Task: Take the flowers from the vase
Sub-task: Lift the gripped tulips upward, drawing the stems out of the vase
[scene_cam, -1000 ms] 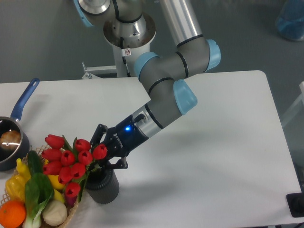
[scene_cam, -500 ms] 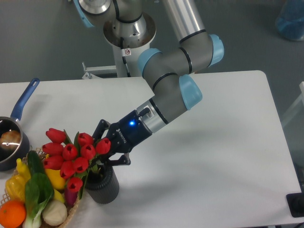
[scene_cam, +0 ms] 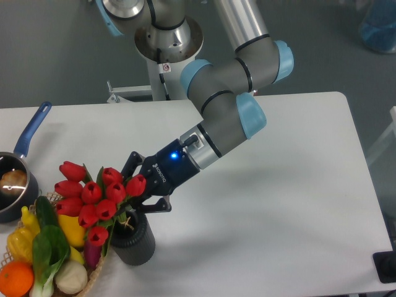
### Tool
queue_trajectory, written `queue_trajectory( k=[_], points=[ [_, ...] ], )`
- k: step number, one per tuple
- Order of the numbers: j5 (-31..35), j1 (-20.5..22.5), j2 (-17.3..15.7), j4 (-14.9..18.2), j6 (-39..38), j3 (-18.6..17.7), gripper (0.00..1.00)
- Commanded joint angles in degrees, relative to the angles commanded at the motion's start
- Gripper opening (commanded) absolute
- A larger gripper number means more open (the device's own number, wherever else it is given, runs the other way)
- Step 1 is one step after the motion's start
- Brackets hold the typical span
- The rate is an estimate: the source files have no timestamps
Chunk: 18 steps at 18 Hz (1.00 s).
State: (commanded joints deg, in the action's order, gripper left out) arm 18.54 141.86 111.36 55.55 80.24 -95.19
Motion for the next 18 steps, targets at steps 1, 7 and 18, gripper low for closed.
queue_trajectory(
  k=[1,7,18],
  points=[
    [-0.09,0.00,0.00,0.00,-0.09,0.00,0.29],
    [-0.79,0.35,-0.88,0.09,-0.44,0.00,0.29],
    [-3.25,1.49,-2.72,0.09,-2.20,0.26,0.29]
  ],
)
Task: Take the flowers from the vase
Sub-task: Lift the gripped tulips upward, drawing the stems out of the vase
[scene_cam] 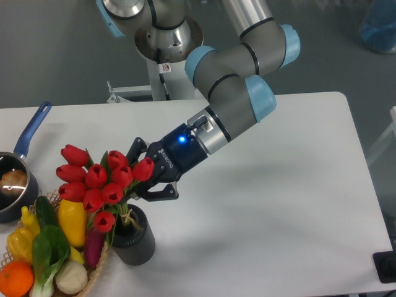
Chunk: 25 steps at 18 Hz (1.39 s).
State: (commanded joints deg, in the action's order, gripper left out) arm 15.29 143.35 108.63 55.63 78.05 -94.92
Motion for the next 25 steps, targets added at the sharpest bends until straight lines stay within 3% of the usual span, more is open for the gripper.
queue_trajectory(
  k=[25],
  points=[
    [-4.83,2.20,-4.65,0.09,-7.46,0.62,0.29]
  ],
)
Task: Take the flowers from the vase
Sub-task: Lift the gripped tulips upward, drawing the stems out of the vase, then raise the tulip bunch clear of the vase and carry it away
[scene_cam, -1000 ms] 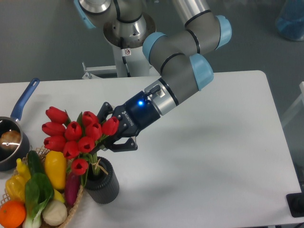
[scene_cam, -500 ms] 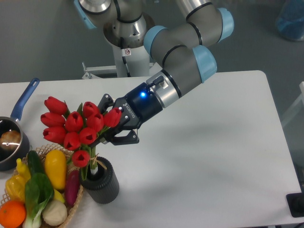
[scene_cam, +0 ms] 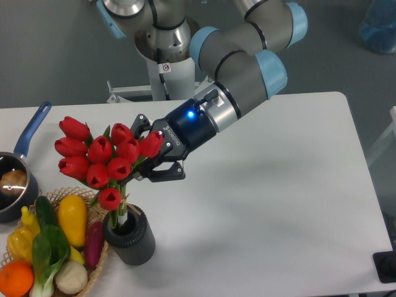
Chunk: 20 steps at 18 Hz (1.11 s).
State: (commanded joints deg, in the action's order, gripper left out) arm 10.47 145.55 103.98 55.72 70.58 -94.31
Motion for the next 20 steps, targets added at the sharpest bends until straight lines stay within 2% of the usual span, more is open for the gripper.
queue_trajectory(
  k=[12,20],
  points=[
    [-2.73,1.32,-0.80,0.00,-1.59,0.17,0.29],
    [-2.20,5.27,-0.71,0.18,-1.68,0.97,0.29]
  ],
)
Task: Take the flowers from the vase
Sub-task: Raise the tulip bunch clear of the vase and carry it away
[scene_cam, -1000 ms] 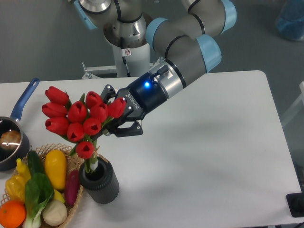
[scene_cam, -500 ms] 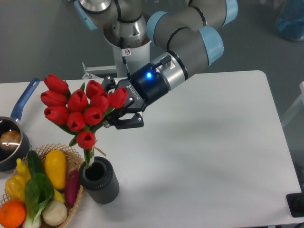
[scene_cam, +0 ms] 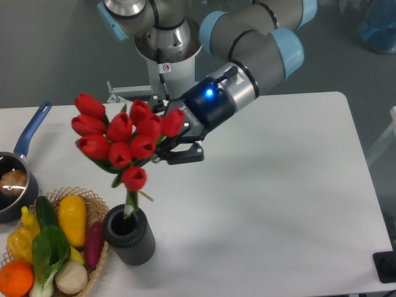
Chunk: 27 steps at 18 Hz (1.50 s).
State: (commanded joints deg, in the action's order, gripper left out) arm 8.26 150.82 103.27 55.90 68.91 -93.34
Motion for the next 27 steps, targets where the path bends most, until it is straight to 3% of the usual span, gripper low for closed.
queue_trajectory(
  k=[13,27],
  points=[
    [0.35,4.57,0.00,-0.26,0.53,0.00,0.29],
    [0.53,6.07,0.09,-0.26,0.88,-0.79,0.29]
  ],
)
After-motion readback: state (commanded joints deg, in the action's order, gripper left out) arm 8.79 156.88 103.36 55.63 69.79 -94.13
